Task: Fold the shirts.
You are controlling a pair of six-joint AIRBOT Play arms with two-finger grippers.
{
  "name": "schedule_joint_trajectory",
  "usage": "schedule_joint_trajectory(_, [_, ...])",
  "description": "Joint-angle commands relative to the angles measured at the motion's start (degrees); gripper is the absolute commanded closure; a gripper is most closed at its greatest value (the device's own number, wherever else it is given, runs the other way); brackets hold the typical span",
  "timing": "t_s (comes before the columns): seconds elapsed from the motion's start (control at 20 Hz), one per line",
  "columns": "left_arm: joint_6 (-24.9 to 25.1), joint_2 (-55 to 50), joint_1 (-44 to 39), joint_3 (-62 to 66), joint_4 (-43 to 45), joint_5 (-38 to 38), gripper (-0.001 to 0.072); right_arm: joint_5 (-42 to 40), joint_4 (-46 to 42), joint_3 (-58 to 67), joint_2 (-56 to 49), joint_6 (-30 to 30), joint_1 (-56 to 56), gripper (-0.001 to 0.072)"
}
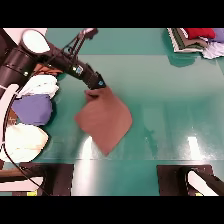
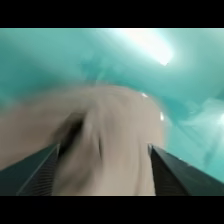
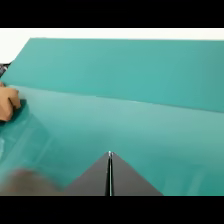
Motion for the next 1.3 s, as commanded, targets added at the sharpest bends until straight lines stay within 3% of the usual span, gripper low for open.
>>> schedule_joint_trajectory(0.0, [-7.45,-1.55,5.95,-4.2,3.23,-1.38,0.0105,1.73,0.0,0.33,-0.04,0.02,-0.04,0.07])
schedule_joint_trajectory(0.15, [-8.39,1.49,11.96,-7.45,3.13,-7.32,0.0105,1.73,-0.02,0.02,-0.02,0.02,-0.04,0.07])
schedule_joint_trajectory(0.4, [-8.37,11.69,14.93,-32.89,2.58,-3.1,0.0104,1.97,0.22,-4.98,0.0,0.02,-0.02,0.07])
schedule_joint_trajectory(0.7, [-8.33,19.71,14.93,-57.37,-9.51,5.18,0.0105,0.81,0.2,-10.71,-0.02,0.02,-0.02,0.07])
schedule_joint_trajectory(0.9, [-5.05,20.48,11.85,-64.81,-17.68,11.78,0.0105,-1.09,0.26,-11.19,-0.02,0.02,0.0,0.07])
schedule_joint_trajectory(1.1, [-5.29,20.37,3.76,-65.51,-22.03,21.4,0.0105,-1.95,0.24,-11.19,-0.02,0.02,0.02,0.07])
schedule_joint_trajectory(1.25, [-5.35,20.37,1.51,-65.51,-25.49,24.15,0.0108,-1.95,0.24,-11.19,-0.02,0.02,0.02,0.07])
